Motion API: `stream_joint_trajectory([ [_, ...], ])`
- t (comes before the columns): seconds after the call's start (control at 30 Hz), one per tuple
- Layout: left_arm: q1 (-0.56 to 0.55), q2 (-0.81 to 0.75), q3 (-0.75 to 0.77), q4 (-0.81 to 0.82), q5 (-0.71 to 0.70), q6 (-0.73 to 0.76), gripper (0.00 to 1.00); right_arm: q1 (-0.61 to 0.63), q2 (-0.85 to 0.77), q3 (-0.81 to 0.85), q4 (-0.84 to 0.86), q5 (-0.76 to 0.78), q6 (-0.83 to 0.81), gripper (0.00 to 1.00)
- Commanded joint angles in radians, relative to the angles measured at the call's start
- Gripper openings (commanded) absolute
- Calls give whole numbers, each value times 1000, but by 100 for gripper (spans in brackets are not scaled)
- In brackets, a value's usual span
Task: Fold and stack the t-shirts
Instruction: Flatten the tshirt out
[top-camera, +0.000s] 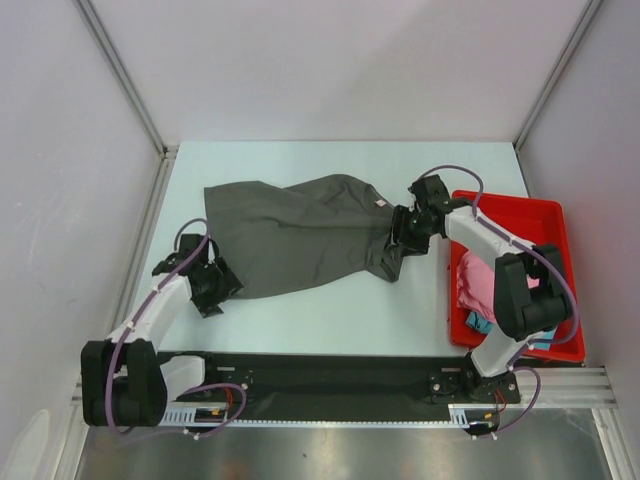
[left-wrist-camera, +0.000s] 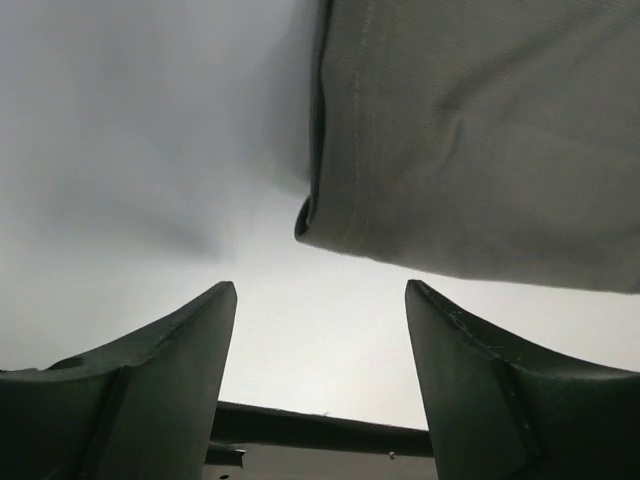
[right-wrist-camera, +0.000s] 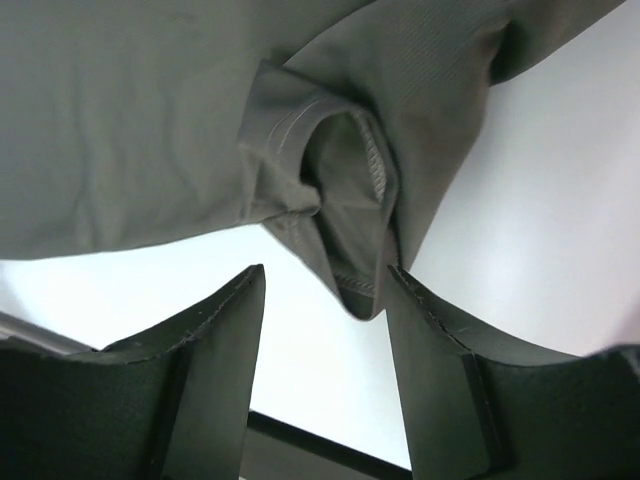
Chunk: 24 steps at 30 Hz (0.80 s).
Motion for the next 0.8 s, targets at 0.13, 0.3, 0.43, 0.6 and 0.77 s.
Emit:
stream_joint_trajectory([
  [0.13, 38, 107, 46, 86, 48, -16, 76, 12, -71, -49, 41, -38, 8, 64],
  [0.3, 38, 73, 74, 40, 51, -11, 79, 14, -42, -57, 32, 14, -17, 68],
  [0.43, 40, 59, 80, 75, 104, 36, 83, 14, -13, -89, 53, 25, -24, 64],
  [0.6, 40, 154, 152, 106, 160, 62, 58, 15, 48, -83, 78, 18, -17, 52],
  [0.77, 40, 205, 222, 88, 129, 102, 30, 14, 81, -81, 78, 45, -8, 43],
])
